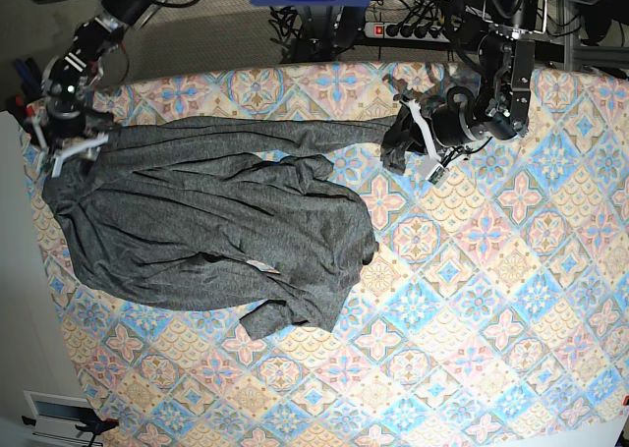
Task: Layout the t-shirt on the table in an organized manner, then fold the t-shirt properly
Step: 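Hold the fabric raised with the left gripper while the right gripper holds the corner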
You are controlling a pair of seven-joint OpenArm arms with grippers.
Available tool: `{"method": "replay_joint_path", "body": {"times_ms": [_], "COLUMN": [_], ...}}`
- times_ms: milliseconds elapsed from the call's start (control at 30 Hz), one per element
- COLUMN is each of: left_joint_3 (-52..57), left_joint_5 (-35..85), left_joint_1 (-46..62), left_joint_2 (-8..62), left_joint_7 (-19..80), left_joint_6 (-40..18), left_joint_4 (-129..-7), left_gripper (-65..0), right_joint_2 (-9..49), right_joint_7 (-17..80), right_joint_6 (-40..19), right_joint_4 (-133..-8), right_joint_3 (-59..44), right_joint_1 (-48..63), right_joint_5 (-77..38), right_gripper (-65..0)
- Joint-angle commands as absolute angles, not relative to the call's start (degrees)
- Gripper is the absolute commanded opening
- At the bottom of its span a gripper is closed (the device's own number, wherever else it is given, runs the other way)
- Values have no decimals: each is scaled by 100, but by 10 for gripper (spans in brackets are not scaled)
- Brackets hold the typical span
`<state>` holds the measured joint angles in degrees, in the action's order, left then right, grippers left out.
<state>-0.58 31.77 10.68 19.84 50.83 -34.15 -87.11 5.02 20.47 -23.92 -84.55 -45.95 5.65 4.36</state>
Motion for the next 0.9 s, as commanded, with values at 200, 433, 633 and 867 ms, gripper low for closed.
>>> {"method": "replay_joint_path", "body": {"times_ms": [200, 433, 633, 867], "left_joint_3": [-57, -57, -57, -57], "left_joint_5": [2721, 2712, 2712, 2712], "left_joint_1": [1103, 1103, 1103, 1103], "left_joint_2": [2053, 2053, 2053, 2053], "left_joint_7": [5534, 5534, 5534, 5534], "left_joint_6": [-3275, -3275, -3275, -3275], "left_joint_4": [-8690, -8690, -8690, -8690], "left_gripper": [-615, -615, -615, -615], "right_joint_2": [629, 743, 884, 884], "right_joint_7": [1851, 1851, 1376, 892], "right_joint_6": [-2387, -2387, -2387, -2484], "right_joint_4": [-8593, -8189, -8040, -8022], "right_joint_3": [-4576, -4602, -4576, -4567], "right_joint_1": [453, 444, 444, 444], "right_joint_5": [321, 321, 321, 321], "right_gripper": [-276, -276, -276, -276]}}
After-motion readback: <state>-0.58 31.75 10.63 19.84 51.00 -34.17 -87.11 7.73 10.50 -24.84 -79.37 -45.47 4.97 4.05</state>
